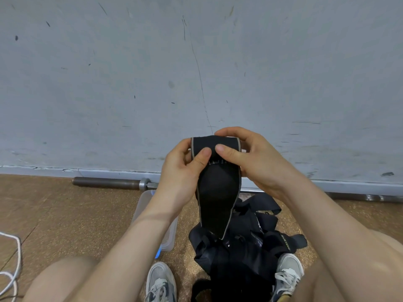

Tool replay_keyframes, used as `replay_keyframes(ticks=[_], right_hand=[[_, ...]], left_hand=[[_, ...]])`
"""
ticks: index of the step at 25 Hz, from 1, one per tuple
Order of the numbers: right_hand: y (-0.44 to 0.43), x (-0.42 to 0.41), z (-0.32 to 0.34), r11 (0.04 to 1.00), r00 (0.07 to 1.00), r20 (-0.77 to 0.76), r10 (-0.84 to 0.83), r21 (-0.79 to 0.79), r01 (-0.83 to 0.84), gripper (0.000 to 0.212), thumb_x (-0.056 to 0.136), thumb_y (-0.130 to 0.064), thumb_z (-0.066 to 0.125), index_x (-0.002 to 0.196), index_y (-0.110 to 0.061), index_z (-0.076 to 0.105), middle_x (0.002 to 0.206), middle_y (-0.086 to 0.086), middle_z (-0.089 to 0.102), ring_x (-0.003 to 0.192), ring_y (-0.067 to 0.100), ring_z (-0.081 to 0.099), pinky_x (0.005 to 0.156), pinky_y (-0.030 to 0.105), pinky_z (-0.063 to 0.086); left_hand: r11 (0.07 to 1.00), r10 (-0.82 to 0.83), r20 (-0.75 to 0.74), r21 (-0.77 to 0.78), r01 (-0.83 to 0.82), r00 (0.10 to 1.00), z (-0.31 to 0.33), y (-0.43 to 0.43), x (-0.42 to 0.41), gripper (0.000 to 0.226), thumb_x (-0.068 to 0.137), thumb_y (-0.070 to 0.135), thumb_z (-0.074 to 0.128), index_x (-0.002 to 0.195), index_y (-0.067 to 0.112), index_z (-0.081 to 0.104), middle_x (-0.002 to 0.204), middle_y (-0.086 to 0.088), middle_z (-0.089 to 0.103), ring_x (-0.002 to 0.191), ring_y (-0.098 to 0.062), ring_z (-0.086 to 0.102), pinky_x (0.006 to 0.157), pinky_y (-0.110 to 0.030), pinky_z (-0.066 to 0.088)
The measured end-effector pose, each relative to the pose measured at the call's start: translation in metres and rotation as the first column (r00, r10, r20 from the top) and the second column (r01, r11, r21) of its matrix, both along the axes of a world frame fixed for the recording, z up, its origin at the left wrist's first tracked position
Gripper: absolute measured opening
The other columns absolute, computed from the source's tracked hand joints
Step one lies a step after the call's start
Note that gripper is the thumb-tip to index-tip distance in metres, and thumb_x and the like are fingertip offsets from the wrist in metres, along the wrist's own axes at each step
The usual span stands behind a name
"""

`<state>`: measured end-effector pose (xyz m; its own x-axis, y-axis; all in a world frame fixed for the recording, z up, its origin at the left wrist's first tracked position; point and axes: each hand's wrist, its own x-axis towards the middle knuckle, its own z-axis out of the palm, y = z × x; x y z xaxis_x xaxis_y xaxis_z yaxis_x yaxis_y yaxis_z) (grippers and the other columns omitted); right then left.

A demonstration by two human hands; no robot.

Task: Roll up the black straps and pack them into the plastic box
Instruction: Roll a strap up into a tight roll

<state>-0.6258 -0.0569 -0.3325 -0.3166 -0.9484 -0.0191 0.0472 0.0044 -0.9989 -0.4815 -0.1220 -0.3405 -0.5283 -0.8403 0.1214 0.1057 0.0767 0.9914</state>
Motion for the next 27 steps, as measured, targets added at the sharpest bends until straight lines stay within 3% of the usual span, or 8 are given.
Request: replay_keyframes(ticks=[3,7,10,15,18,21,23,27], right_hand=[[0.002,0.010,0.001,0.995,0.997,-0.014,0.075,0.063,-0.074,0.021,0.096,-0.032,0.060,0.115,-0.024,0.055,0.101,-0.002,0.069,0.086,0.005,0.070,0.068,0.022,0.055],[-0.002,0.037,-0.009,0.978,0.971,-0.121,-0.204,-0.074,0.196,0.015,0.098,-0.033,0.056,0.107,-0.023,0.050,0.088,-0.004,0.064,0.072,0.000,0.063,0.064,0.017,0.052],[-0.004,0.046,-0.016,0.948,0.943,-0.146,-0.299,-0.160,0.276,0.014,0.100,-0.037,0.050,0.103,-0.024,0.047,0.086,-0.004,0.063,0.073,0.000,0.061,0.064,0.018,0.051],[-0.004,0.017,0.002,1.000,0.989,0.150,0.005,-0.007,-0.004,0.011,0.097,-0.020,0.059,0.107,-0.017,0.063,0.096,0.010,0.069,0.088,0.022,0.068,0.079,0.038,0.057],[0.001,0.003,0.009,0.996,0.966,0.249,0.075,-0.067,-0.060,0.022,0.084,-0.005,0.067,0.102,-0.018,0.068,0.092,0.012,0.067,0.084,0.025,0.065,0.077,0.038,0.054],[-0.002,0.008,0.004,0.994,0.960,0.279,0.029,-0.105,0.000,0.023,0.071,-0.017,0.074,0.093,-0.014,0.070,0.088,0.010,0.066,0.080,0.021,0.065,0.072,0.032,0.057],[-0.005,0.010,-0.001,0.992,0.959,0.283,-0.030,-0.111,0.063,0.024,0.068,-0.014,0.076,0.091,-0.013,0.070,0.085,0.012,0.068,0.077,0.022,0.067,0.067,0.032,0.057],[-0.005,0.008,-0.002,0.992,0.964,0.258,-0.069,-0.086,0.094,0.029,0.077,0.001,0.075,0.101,-0.014,0.066,0.086,0.012,0.073,0.078,0.026,0.070,0.069,0.037,0.058]], left_hand=[[0.997,0.075,-0.029,-0.013,-0.075,0.997,0.000,0.005,-0.002,0.015,0.099,0.005,0.051,0.106,0.017,0.057,0.094,-0.001,0.068,0.085,-0.009,0.068,0.076,-0.027,0.058],[0.989,0.071,-0.110,0.136,-0.056,0.991,-0.004,0.020,-0.007,0.016,0.103,0.013,0.044,0.117,0.017,0.050,0.104,-0.006,0.066,0.097,-0.017,0.067,0.087,-0.036,0.057],[0.996,0.065,-0.100,0.073,-0.058,0.993,-0.005,0.023,-0.008,0.017,0.103,0.011,0.043,0.118,0.018,0.046,0.100,-0.002,0.063,0.092,-0.013,0.065,0.084,-0.035,0.056],[0.973,0.131,-0.099,-0.181,-0.147,0.986,0.001,0.003,0.000,0.040,0.089,-0.015,0.052,0.098,0.022,0.062,0.088,0.012,0.066,0.085,-0.009,0.063,0.076,-0.032,0.056],[0.983,0.092,-0.133,-0.147,-0.112,0.987,0.002,-0.002,0.003,0.046,0.081,-0.026,0.050,0.086,0.017,0.066,0.092,0.012,0.070,0.092,-0.011,0.067,0.081,-0.034,0.056],[0.987,0.101,-0.150,-0.111,-0.118,0.984,-0.001,-0.001,0.002,0.050,0.072,-0.031,0.049,0.071,0.015,0.068,0.101,0.002,0.070,0.094,-0.010,0.067,0.081,-0.038,0.056],[0.995,0.055,-0.155,-0.071,-0.066,0.986,-0.002,-0.004,0.002,0.053,0.070,-0.026,0.048,0.075,0.021,0.071,0.100,0.003,0.070,0.094,-0.012,0.066,0.078,-0.040,0.055],[0.980,-0.074,-0.162,0.171,0.102,0.984,0.006,-0.008,0.005,0.033,0.080,0.017,0.060,0.113,0.024,0.059,0.105,0.001,0.066,0.091,-0.012,0.066,0.074,-0.030,0.054]])
